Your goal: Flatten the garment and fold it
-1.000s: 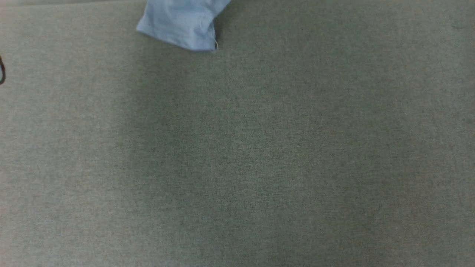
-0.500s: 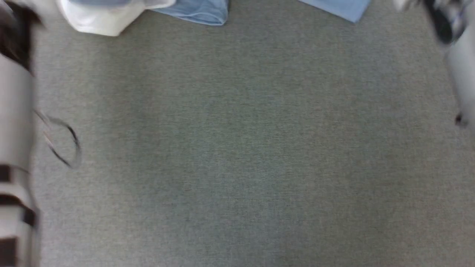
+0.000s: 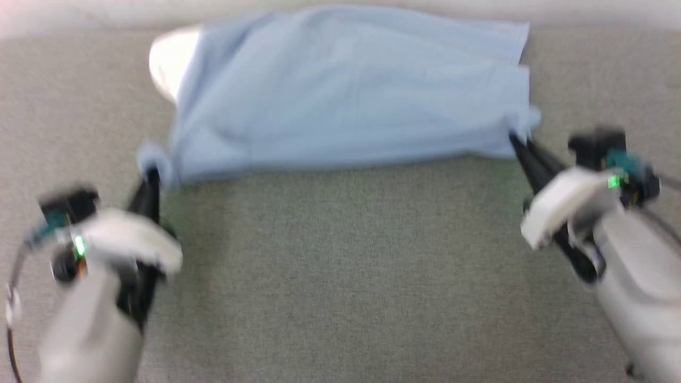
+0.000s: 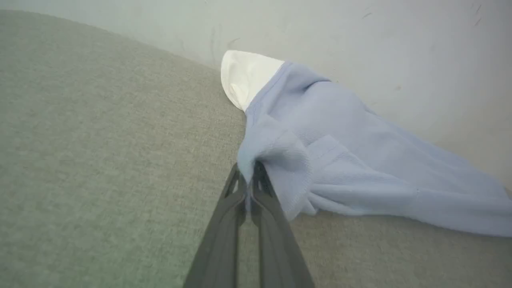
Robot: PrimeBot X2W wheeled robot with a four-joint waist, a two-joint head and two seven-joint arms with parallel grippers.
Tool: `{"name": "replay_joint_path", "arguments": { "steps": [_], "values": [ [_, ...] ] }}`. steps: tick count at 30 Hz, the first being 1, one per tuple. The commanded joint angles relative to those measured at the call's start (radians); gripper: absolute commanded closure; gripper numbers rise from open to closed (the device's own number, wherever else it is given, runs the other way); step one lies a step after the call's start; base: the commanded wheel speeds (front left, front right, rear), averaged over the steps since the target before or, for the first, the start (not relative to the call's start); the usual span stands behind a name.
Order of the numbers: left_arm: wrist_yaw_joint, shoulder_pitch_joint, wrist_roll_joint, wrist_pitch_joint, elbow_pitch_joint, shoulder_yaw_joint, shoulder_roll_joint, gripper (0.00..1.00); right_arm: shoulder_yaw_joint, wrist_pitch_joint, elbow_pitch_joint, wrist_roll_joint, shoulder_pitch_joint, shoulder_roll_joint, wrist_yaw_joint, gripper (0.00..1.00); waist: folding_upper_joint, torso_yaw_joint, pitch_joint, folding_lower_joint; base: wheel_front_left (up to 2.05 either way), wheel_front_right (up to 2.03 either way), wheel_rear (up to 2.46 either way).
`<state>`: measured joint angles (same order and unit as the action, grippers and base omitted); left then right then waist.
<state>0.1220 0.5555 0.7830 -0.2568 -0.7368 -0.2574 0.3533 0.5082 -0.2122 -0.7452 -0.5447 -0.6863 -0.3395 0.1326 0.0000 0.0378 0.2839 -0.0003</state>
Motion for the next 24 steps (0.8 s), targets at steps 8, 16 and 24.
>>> {"name": "replay_joint_path", "arguments": {
  "steps": [8,16,24],
  "values": [
    [-0.158,-0.385,-0.002,0.033,0.328,0.019,0.037,1.00,-0.129,0.102,0.273,0.042,0.350,-0.072,-0.002,1.00,0.0000,0.006,-0.186,0.0003,0.00,0.00,0.00],
    [-0.363,-0.726,0.026,0.143,0.730,0.058,0.074,1.00,-0.380,0.314,0.645,0.153,0.743,0.014,-0.002,1.00,0.0000,0.014,-0.221,0.0003,0.00,0.00,0.00],
    [-0.476,-0.892,0.041,0.205,0.934,0.079,0.086,1.00,-0.515,0.486,0.904,0.233,0.991,0.150,-0.002,1.00,0.0000,0.019,-0.218,0.0003,0.00,0.00,0.00]
  ]
}}
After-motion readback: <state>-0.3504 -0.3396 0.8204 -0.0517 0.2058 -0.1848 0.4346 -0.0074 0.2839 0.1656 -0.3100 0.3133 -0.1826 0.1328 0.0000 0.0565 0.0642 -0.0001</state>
